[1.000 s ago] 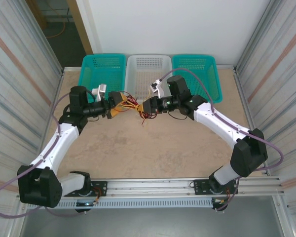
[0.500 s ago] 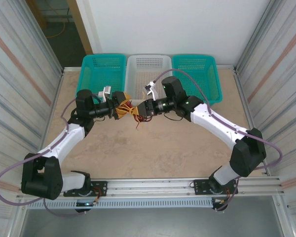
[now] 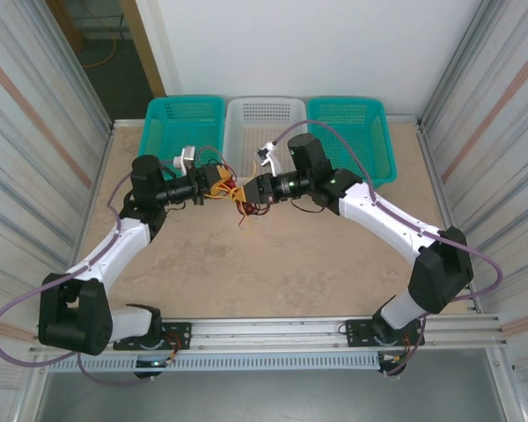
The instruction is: Untangle the cables
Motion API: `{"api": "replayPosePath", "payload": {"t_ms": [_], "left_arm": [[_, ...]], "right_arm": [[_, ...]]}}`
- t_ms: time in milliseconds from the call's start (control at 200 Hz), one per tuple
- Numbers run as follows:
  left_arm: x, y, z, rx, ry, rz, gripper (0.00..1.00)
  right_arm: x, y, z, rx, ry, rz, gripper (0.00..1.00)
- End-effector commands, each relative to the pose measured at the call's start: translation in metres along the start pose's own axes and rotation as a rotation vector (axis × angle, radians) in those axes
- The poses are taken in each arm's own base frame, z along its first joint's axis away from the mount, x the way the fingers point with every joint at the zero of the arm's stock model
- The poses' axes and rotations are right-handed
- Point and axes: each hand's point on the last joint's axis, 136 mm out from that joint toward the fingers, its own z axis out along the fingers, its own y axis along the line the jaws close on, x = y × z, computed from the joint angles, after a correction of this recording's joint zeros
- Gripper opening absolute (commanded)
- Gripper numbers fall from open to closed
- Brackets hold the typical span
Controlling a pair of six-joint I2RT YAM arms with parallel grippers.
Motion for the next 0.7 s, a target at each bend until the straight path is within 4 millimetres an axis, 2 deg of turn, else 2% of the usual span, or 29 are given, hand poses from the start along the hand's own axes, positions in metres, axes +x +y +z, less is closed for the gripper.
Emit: {"api": "replayPosePath", "payload": {"t_ms": [0, 30, 50, 90, 150, 236, 336, 416, 551, 691], "left_arm": [[0.004, -0.025, -0.001, 0.041, 0.028, 0.059, 0.0], [0.002, -0.025, -0.002, 0.037, 0.016, 0.064, 0.0], [0.001, -0.026, -0.004, 0.035, 0.007, 0.073, 0.0], [-0.001, -0.026, -0.008, 0.019, -0.017, 0.088, 0.0], [-0.005, -0.022, -0.015, -0.028, -0.061, 0.111, 0.0], [-0.006, -0.02, -0.024, -0.101, -0.107, 0.158, 0.0], [-0.005, -0.021, -0.026, -0.122, -0.105, 0.171, 0.0], [-0.004, -0.026, -0.025, -0.098, -0.095, 0.175, 0.0], [0.0, -0.031, -0.024, -0.078, -0.071, 0.204, 0.0], [0.005, -0.033, -0.021, -0.083, -0.04, 0.218, 0.0]], "right_arm": [[-0.019, 0.031, -0.013, -0.02, -0.07, -0.113, 0.3], [-0.023, 0.022, -0.021, 0.041, -0.104, -0.104, 0.43], [-0.026, 0.017, -0.028, 0.081, -0.133, -0.098, 0.57], [-0.032, 0.008, -0.044, 0.147, -0.193, -0.088, 0.71], [-0.036, 0.014, -0.071, 0.191, -0.273, -0.105, 0.83], [-0.033, 0.025, -0.099, 0.235, -0.337, -0.146, 0.91], [-0.03, 0.026, -0.121, 0.237, -0.362, -0.106, 0.88], [-0.03, 0.022, -0.128, 0.209, -0.359, -0.042, 0.74], [-0.026, 0.02, -0.111, 0.191, -0.271, -0.013, 0.51], [-0.026, 0.027, -0.091, 0.2, -0.228, -0.07, 0.49]]}}
